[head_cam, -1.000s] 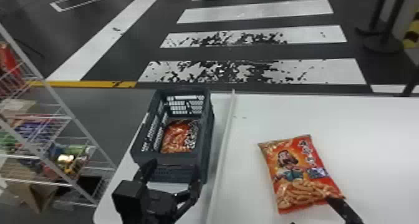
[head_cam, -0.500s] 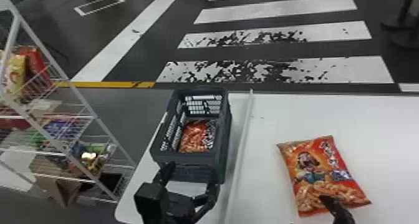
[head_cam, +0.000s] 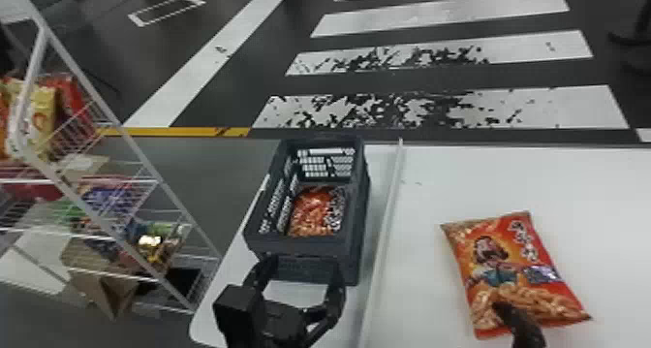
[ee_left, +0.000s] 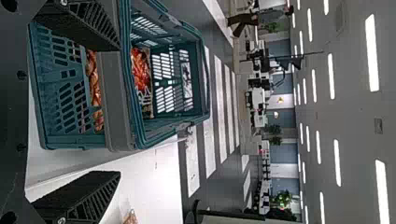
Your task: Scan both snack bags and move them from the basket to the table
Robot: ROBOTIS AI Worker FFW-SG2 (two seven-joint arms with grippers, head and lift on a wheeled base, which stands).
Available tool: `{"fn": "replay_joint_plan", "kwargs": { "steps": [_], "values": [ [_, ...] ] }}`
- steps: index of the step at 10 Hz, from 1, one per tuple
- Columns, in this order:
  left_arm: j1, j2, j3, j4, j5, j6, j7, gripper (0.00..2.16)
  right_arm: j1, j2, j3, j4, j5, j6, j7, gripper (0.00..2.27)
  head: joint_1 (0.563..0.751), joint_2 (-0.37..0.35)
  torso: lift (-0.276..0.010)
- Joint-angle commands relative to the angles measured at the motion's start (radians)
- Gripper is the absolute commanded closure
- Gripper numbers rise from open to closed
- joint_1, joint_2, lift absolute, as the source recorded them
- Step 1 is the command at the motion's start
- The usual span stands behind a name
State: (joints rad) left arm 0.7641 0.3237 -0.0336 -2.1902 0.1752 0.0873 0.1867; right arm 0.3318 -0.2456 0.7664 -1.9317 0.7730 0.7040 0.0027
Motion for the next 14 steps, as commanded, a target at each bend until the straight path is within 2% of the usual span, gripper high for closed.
{"fn": "replay_joint_plan", "kwargs": {
  "steps": [1, 5, 8, 14],
  "values": [
    [0.001, 0.000, 0.003, 0.003, 0.004, 0.001, -0.003, 0.04, -0.005, -0.009, 0.002, 0.007, 0.006, -0.005, -0.006, 0.09, 0.695, 0.350, -0.098],
    [-0.011, -0.003, -0.005, 0.010, 0.004, 0.007, -0.015, 0.04, -0.033, -0.034, 0.001, 0.051, 0.028, -0.033, -0.041, 0.09, 0.695, 0.342, -0.098],
    [-0.011, -0.005, -0.003, 0.017, 0.004, 0.007, -0.016, 0.04, -0.060, -0.035, 0.017, 0.094, 0.028, -0.051, -0.049, 0.09, 0.695, 0.326, -0.098],
    [-0.012, -0.005, -0.003, 0.033, 0.004, 0.007, -0.016, 0.04, -0.097, -0.034, 0.039, 0.171, 0.032, -0.091, -0.078, 0.09, 0.695, 0.343, -0.098]
  ]
}}
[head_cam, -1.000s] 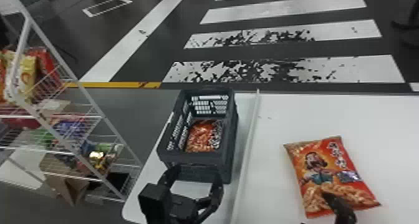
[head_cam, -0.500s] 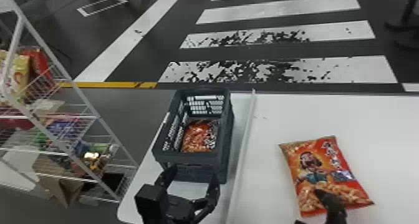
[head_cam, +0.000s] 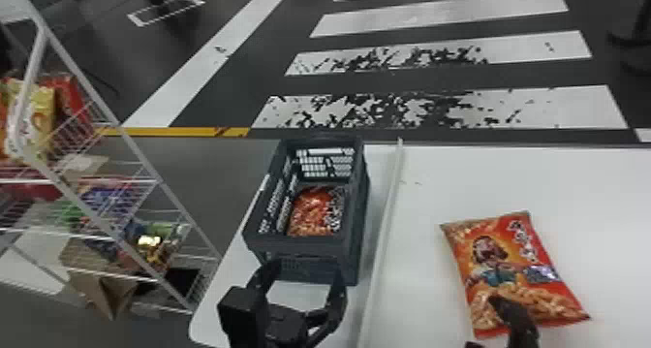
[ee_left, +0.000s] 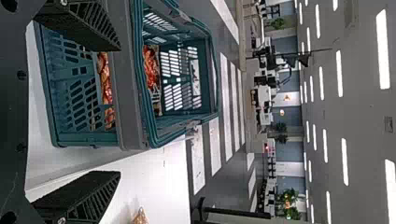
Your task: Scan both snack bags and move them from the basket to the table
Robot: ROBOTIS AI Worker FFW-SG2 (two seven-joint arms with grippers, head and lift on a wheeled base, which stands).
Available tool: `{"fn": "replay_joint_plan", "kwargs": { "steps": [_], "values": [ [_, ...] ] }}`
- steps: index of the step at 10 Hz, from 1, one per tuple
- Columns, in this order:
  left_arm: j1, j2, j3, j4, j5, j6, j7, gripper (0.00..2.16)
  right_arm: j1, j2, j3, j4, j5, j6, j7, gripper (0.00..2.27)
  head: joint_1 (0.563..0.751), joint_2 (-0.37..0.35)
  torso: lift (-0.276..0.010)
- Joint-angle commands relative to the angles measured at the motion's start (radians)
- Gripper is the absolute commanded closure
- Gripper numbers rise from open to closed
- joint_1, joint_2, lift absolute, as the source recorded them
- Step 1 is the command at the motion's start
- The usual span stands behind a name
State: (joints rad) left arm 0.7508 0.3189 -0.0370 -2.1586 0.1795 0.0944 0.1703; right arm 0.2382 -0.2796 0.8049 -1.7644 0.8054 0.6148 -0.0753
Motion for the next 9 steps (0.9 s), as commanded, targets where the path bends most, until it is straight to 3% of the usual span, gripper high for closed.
{"fn": "replay_joint_plan", "kwargs": {
  "steps": [1, 5, 7, 8, 9],
  "values": [
    [-0.001, 0.000, 0.000, 0.005, 0.000, -0.003, 0.000, 0.04, -0.010, 0.005, 0.000, 0.011, 0.000, -0.002, 0.000, 0.09, 0.695, 0.343, -0.098],
    [-0.002, -0.001, 0.000, 0.017, 0.005, -0.003, -0.012, 0.04, -0.031, 0.007, -0.006, 0.017, -0.003, 0.017, -0.006, 0.18, 0.695, 0.335, -0.098],
    [-0.002, -0.001, 0.000, 0.019, 0.006, -0.003, -0.014, 0.04, -0.050, 0.010, -0.010, 0.011, 0.000, 0.109, 0.051, 0.64, 0.695, 0.322, -0.098],
    [-0.002, 0.000, 0.000, 0.020, 0.006, -0.003, -0.018, 0.04, -0.051, 0.013, -0.015, 0.008, -0.002, 0.139, 0.104, 0.98, 0.695, 0.307, -0.098],
    [-0.005, -0.001, 0.000, 0.022, 0.009, -0.003, -0.021, 0.04, -0.051, 0.014, -0.013, 0.000, 0.000, 0.142, 0.118, 1.55, 0.695, 0.301, -0.098]
  ]
}}
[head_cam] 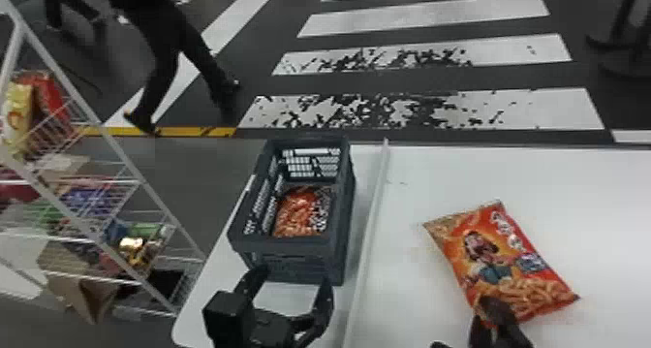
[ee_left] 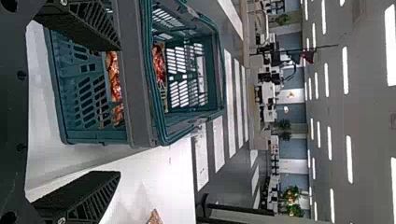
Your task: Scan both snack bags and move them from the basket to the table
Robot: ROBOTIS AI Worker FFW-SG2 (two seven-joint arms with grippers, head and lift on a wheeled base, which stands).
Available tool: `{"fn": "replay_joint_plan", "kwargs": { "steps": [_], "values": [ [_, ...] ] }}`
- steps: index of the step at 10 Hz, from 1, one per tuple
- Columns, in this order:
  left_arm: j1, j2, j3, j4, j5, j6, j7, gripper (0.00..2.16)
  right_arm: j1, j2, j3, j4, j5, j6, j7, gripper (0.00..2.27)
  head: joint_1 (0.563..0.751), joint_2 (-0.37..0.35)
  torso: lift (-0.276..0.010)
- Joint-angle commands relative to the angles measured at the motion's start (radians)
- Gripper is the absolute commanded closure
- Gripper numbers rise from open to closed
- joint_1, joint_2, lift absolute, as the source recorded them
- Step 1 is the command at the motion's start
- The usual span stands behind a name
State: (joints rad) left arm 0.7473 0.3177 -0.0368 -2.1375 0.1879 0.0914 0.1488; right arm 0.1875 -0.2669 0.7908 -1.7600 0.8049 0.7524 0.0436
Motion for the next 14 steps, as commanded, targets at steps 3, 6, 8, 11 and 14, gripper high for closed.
{"fn": "replay_joint_plan", "kwargs": {
  "steps": [3, 6, 8, 11, 14],
  "values": [
    [-0.005, 0.000, 0.000, 0.011, 0.013, -0.003, -0.011, 0.04, 0.016, 0.002, -0.005, -0.033, 0.000, -0.075, -0.084, 2.25, 0.695, 0.305, -0.098],
    [-0.017, 0.001, -0.005, 0.011, 0.015, -0.003, -0.012, 0.05, 0.044, -0.006, -0.056, -0.142, -0.021, -0.075, -0.100, 2.25, 0.695, 0.302, -0.098],
    [-0.029, 0.001, -0.018, 0.015, 0.012, 0.003, -0.017, 0.05, 0.066, 0.002, -0.137, -0.237, -0.069, -0.054, -0.100, 2.25, 0.695, 0.286, -0.098],
    [-0.049, 0.004, -0.038, 0.027, -0.004, 0.012, -0.015, 0.05, 0.109, 0.089, -0.282, -0.420, -0.237, 0.002, -0.105, 2.25, 0.695, 0.207, -0.098],
    [-0.059, 0.009, -0.051, 0.031, -0.011, 0.015, -0.015, 0.05, 0.147, 0.206, -0.395, -0.535, -0.401, 0.026, -0.105, 2.25, 0.695, 0.172, -0.098]
  ]
}}
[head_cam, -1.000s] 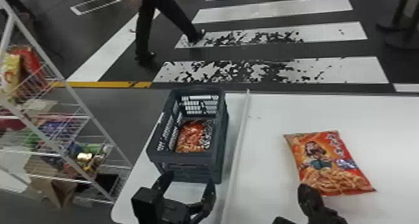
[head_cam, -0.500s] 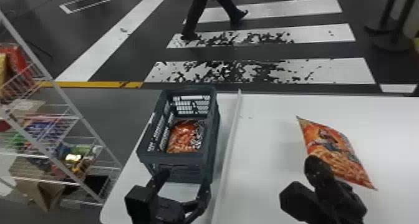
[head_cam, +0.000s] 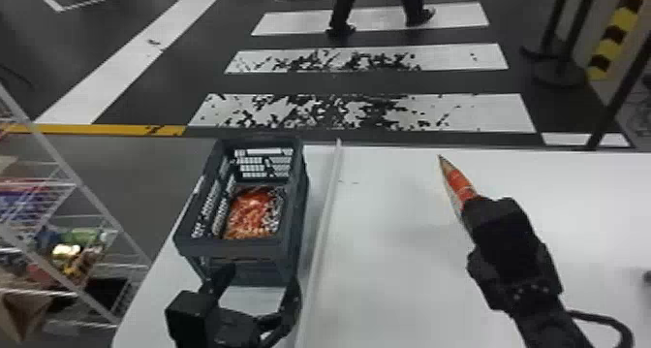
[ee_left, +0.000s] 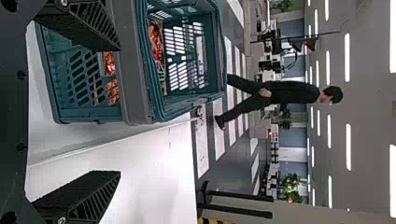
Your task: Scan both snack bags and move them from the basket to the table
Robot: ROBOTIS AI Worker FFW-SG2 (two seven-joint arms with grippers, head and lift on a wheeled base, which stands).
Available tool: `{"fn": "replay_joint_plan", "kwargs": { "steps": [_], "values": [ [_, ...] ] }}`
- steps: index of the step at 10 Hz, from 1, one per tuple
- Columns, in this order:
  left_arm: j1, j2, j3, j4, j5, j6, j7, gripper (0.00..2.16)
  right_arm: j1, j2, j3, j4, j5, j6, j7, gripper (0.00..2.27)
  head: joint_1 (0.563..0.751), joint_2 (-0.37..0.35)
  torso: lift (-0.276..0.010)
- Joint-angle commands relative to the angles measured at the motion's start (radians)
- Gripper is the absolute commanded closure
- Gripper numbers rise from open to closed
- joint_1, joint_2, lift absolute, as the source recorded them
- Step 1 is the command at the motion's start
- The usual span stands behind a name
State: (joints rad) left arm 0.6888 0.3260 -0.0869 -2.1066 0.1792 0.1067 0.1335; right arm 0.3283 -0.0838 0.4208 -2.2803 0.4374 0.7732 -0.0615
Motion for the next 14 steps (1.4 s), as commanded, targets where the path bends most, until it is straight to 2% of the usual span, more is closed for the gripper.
{"fn": "replay_joint_plan", "kwargs": {
  "steps": [1, 2, 4, 5, 7, 10, 14],
  "values": [
    [-0.002, 0.004, -0.001, 0.002, -0.004, 0.000, 0.000, 0.05, 0.014, 0.056, -0.068, -0.039, -0.083, 0.009, -0.009, 2.25, 0.695, 0.165, -0.098],
    [-0.003, 0.008, -0.007, 0.008, -0.004, 0.000, -0.002, 0.05, 0.018, 0.085, -0.137, -0.062, -0.164, 0.048, -0.014, 2.25, 0.695, 0.150, -0.098],
    [-0.022, 0.022, -0.022, 0.017, -0.004, 0.000, -0.002, 0.05, 0.026, 0.085, -0.300, -0.085, -0.318, 0.076, -0.044, 2.25, 0.695, 0.107, -0.098],
    [-0.029, 0.031, -0.027, 0.017, -0.004, 0.003, -0.002, 0.05, 0.035, 0.085, -0.378, -0.085, -0.373, 0.073, -0.054, 2.25, 0.695, 0.059, -0.098],
    [-0.043, 0.038, -0.028, 0.022, 0.000, 0.009, -0.003, 0.05, 0.080, 0.085, -0.502, -0.085, -0.467, 0.027, -0.069, 2.25, 0.695, -0.037, -0.098],
    [-0.066, 0.036, -0.040, 0.030, 0.003, 0.006, 0.000, 0.05, 0.150, 0.085, -0.536, -0.048, -0.470, -0.087, -0.093, 2.25, 0.695, -0.123, -0.098],
    [-0.107, 0.035, -0.086, 0.030, -0.015, 0.006, 0.014, 0.05, 0.242, 0.085, -0.524, -0.025, -0.479, -0.154, -0.181, 2.25, 0.695, -0.169, -0.098]
  ]
}}
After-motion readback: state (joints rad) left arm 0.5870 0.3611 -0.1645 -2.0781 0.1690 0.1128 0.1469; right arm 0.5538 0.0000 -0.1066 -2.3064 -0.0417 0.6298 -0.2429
